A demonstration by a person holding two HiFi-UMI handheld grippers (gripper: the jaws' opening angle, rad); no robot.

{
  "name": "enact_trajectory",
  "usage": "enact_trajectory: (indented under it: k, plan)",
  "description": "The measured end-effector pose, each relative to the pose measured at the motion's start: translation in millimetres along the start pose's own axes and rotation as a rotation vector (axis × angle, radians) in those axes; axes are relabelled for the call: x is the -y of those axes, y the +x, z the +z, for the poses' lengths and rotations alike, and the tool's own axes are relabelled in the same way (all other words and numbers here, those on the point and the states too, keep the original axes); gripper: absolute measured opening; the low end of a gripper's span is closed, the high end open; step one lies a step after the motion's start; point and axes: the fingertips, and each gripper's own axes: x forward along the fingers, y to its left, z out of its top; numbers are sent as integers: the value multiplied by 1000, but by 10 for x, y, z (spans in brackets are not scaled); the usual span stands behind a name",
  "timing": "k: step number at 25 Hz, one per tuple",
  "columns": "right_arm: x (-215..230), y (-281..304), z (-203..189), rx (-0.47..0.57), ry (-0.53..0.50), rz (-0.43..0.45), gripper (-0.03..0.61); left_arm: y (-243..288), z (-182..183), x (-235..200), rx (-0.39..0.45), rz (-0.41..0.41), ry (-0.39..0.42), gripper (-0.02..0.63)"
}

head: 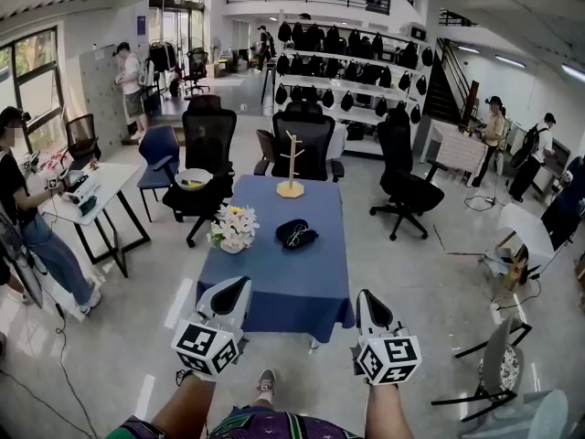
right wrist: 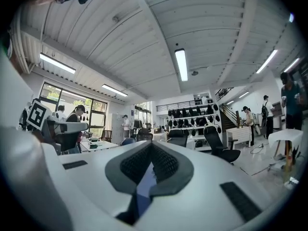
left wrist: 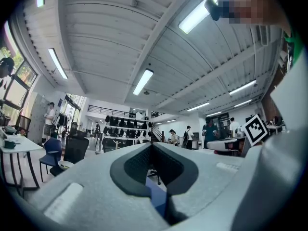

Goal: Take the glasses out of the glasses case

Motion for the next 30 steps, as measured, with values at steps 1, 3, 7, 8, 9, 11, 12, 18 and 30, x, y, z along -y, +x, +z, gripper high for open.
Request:
enact_trajectory:
  k: [1,3,7,8,9,11,12,18,30]
  plan:
    - [2,15,3,1,1,2,2,11,-2,-7,-1,0,-1,15]
    - [-2,60,6,0,0,6,2,42,-16,-35,-5,1,-4,15]
    - [40,204,-24,-5,-4,6,2,175,-80,-111,-24,-4,-10,15]
    - [68,250,-30,-5,-2,4,2,225,-98,-131,-28,-6,-11,15]
    - [96,296,-33,-5,0,3,2,275,-116,-152,-32,-6,-13,15]
    - [141,399,-34,-7,2,4,2,369,-146,-212,-37,-3,-16,15]
    - [152,459,-35,-7,1,6,2,413,-159,-258,-38,0,-18,15]
    - [244,828,-27,-8,0,3,2,704,-229,-562,-40,23,-28,15]
    - [412,1820,-27,-17,-2,6,2,1455,-358,-1264,-52,32,-16,16]
